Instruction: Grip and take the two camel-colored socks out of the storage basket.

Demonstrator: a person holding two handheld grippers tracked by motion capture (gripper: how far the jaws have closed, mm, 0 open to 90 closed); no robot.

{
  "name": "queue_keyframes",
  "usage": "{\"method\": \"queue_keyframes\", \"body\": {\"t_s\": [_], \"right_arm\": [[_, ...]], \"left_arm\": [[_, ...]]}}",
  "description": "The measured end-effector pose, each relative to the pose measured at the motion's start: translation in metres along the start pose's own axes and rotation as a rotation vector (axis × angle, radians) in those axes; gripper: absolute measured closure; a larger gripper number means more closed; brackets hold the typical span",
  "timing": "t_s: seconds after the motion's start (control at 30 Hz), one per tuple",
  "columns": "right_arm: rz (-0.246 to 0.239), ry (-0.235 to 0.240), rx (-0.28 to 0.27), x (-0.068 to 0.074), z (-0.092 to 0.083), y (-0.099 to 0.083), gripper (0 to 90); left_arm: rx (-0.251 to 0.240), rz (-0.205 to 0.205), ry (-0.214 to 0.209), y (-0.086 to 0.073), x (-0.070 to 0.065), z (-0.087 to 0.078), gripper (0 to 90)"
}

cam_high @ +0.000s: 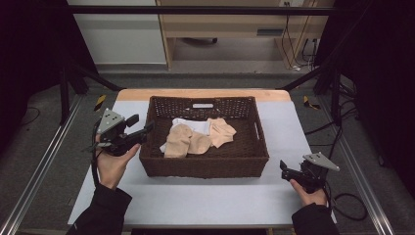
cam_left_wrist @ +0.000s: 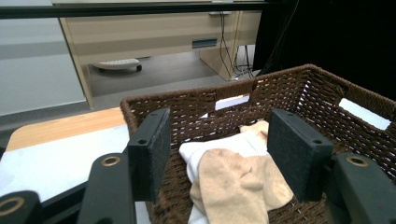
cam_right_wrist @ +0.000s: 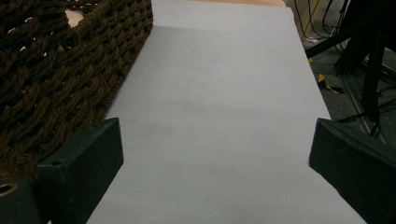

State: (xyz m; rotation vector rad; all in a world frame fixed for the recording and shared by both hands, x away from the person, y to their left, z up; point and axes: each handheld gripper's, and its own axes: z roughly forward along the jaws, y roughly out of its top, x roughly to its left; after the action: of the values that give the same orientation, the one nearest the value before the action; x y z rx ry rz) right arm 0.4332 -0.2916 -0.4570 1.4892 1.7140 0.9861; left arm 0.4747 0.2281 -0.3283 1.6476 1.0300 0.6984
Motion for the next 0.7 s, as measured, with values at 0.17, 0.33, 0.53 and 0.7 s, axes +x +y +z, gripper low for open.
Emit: {"method": "queue_keyframes", "body": {"t_s": [0.17, 0.33, 0.53, 0.7], "right_arm": [[0.005, -0.002, -0.003, 0.0, 0.0, 0.0, 3.5], [0.003, -0.002, -0.002, 0.0, 0.0, 0.0, 3.5], [-0.002, -0.004, -0.001, 0.0, 0.001, 0.001, 3.5], [-0.003, -0.003, -0.003, 0.0, 0.001, 0.001, 3.5]], "left_arm": [[-0.004, 0.023, -0.001, 0.009, -0.008, 0.011, 40.0], [0.005, 0.051, 0.002, 0.017, -0.015, 0.025, 40.7], [0.009, 0.061, 0.013, 0.024, -0.02, 0.044, 41.9], [0.036, 0.059, 0.032, 0.019, -0.019, 0.065, 43.8]]}}
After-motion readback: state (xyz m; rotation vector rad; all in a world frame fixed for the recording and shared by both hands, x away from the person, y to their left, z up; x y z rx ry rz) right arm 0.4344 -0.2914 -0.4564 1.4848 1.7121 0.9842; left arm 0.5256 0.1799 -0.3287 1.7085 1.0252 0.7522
